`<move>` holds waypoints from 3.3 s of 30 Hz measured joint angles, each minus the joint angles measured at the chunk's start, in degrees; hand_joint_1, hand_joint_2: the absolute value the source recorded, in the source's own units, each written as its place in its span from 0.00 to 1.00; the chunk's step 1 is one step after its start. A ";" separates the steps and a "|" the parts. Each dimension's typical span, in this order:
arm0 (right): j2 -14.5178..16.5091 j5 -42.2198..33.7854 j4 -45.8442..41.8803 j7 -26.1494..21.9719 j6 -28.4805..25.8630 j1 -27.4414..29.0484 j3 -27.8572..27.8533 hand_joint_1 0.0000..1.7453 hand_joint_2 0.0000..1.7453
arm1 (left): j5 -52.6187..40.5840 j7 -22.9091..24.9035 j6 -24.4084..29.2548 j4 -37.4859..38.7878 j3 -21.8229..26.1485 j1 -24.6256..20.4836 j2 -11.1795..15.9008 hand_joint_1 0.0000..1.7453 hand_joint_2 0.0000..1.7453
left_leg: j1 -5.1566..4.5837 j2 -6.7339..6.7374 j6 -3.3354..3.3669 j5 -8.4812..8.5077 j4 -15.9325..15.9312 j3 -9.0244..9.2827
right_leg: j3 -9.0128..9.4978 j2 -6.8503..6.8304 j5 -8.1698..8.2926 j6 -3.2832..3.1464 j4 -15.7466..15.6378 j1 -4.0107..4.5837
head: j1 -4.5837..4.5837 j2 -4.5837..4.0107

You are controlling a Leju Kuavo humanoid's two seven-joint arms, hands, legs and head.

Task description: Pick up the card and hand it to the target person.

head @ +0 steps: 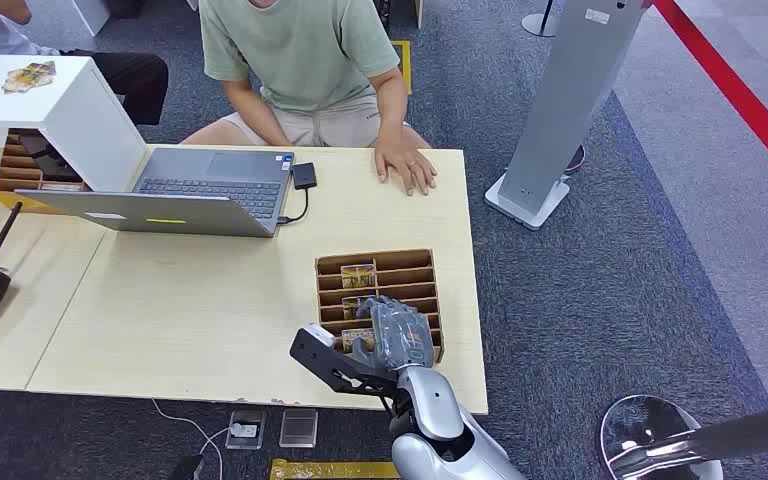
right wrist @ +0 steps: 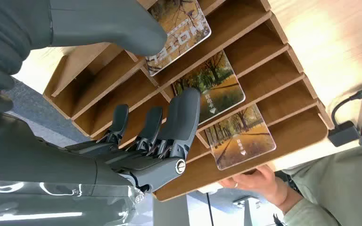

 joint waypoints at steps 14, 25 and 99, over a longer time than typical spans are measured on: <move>-0.02 0.48 1.49 0.70 -0.39 0.57 -0.02 0.51 1.00 | -0.58 -0.07 -0.39 0.00 0.00 0.00 0.02 0.00 0.00 | 0.00 0.00 0.00 0.00 0.00 0.00 | 0.00 0.00 0.00 0.00 0.00 0.00 | 0.00 0.00; 0.00 0.48 1.62 0.48 -0.01 0.94 -0.02 0.53 1.00 | -0.41 -0.02 -0.39 0.00 0.00 0.01 0.02 0.00 0.00 | 0.00 0.00 0.00 0.00 0.00 0.00 | 0.00 0.00 0.00 0.00 0.00 0.00 | 0.00 -0.01; -4.17 -11.28 -2.39 -12.43 -8.69 -22.48 -7.22 1.00 1.00 | -2.52 -3.72 -2.79 0.00 0.21 -0.04 0.02 0.00 0.00 | -0.01 -0.04 0.06 0.07 0.03 -0.01 | 0.04 -0.02 0.11 0.05 0.02 0.00 | -0.03 -0.01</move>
